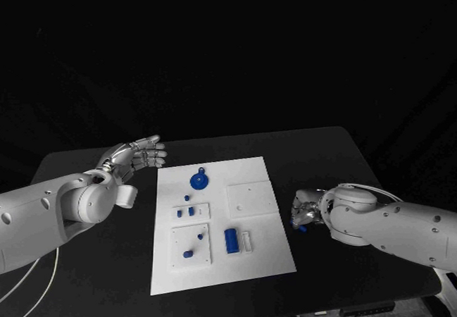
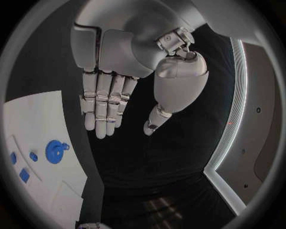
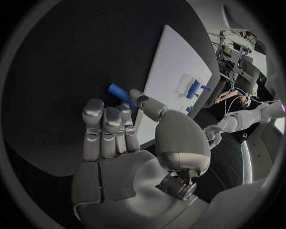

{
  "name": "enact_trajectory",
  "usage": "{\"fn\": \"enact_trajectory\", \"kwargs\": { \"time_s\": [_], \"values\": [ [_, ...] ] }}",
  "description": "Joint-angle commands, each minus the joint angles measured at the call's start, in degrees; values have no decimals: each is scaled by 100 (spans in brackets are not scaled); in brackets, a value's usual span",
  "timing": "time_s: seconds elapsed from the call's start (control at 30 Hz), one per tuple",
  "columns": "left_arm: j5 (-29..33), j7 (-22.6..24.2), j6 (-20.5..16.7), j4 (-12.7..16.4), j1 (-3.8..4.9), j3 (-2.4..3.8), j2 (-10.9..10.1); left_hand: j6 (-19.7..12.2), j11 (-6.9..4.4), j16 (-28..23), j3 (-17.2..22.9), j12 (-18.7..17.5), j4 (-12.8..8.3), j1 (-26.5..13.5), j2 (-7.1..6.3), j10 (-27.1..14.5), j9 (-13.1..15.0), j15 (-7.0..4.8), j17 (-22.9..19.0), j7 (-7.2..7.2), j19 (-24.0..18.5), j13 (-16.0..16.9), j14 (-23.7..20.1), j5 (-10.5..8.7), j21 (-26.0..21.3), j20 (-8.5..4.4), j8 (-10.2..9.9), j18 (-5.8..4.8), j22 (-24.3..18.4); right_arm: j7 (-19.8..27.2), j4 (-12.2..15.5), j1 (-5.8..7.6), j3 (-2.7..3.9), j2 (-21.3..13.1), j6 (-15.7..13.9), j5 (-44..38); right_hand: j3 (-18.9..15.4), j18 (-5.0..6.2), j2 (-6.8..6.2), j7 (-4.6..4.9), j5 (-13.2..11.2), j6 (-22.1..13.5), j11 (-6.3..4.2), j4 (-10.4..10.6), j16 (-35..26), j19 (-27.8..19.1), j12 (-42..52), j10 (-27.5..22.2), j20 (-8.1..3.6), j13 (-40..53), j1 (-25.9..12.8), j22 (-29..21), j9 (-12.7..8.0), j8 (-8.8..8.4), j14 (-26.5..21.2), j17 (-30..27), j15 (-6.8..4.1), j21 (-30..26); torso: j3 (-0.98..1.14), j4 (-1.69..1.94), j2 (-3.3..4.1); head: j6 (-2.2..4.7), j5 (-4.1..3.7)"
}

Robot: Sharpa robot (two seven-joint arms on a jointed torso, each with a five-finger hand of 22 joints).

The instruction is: Assemble the parts on the task board

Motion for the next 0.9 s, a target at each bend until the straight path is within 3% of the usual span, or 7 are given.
{"fn": "enact_trajectory", "kwargs": {
  "time_s": [0.03,0.17,0.3,0.57,0.73,0.9],
  "values": [
    [16,39,85,9,4,3,14,-45,-9,-22,14,-3,7,17,36,-48,-8,10,6,-14,-10,-6,38,-20,-39,33,32,79,8,-80,173,124,13,-71,28,146,12,302,27,1,24,38,-8,7,0,34,28,63,10,6,-33,106,28,71,26,10,-9,32,-4,1,0,3,1],
    [16,39,88,8,4,3,23,-45,-9,-23,15,-3,8,16,37,-47,-9,10,8,-14,-10,-6,38,-20,-39,33,33,79,9,-10,457,252,41,-152,-172,303,28,302,5,-7,42,54,-15,3,1,40,30,70,1,6,-27,103,23,79,29,12,-17,37,-9,-1,-1,11,-6],
    [15,41,95,9,4,3,34,-45,-9,-24,15,-3,9,16,38,-48,-9,10,10,-14,-10,-6,39,-19,-40,33,33,79,10,30,694,263,60,-145,-306,562,43,302,-17,-16,132,75,-25,6,4,58,33,85,-15,7,-29,98,11,90,38,16,-30,47,-12,5,-1,27,-8],
    [15,29,94,13,4,3,31,-47,-9,-26,16,-3,8,18,39,-48,-10,10,13,-14,-10,-7,39,-18,-41,33,34,79,11,4,699,258,33,124,-287,1116,38,302,-12,-16,168,73,-26,8,4,64,31,86,-21,7,-43,94,2,89,40,18,-34,48,-18,18,0,20,13],
    [-4,20,85,25,4,3,36,-49,-9,-30,22,-3,1,30,42,-49,-11,9,19,-13,-10,-7,40,-12,-42,32,36,80,15,-2,674,134,-28,303,-345,1259,37,302,-3,-16,181,69,-26,7,3,65,30,84,-24,8,-47,93,-2,87,40,18,-35,48,-19,18,3,21,40],
    [-4,17,89,25,5,3,40,-50,-9,-35,31,-3,-2,42,55,-49,-12,9,25,-13,-9,-8,40,-3,-43,32,38,80,18,1,580,-26,-47,499,-380,1340,36,302,-1,-16,187,68,-26,7,3,65,30,83,-26,9,-50,92,-3,87,40,19,-35,48,-12,14,0,9,102]
  ]
}}
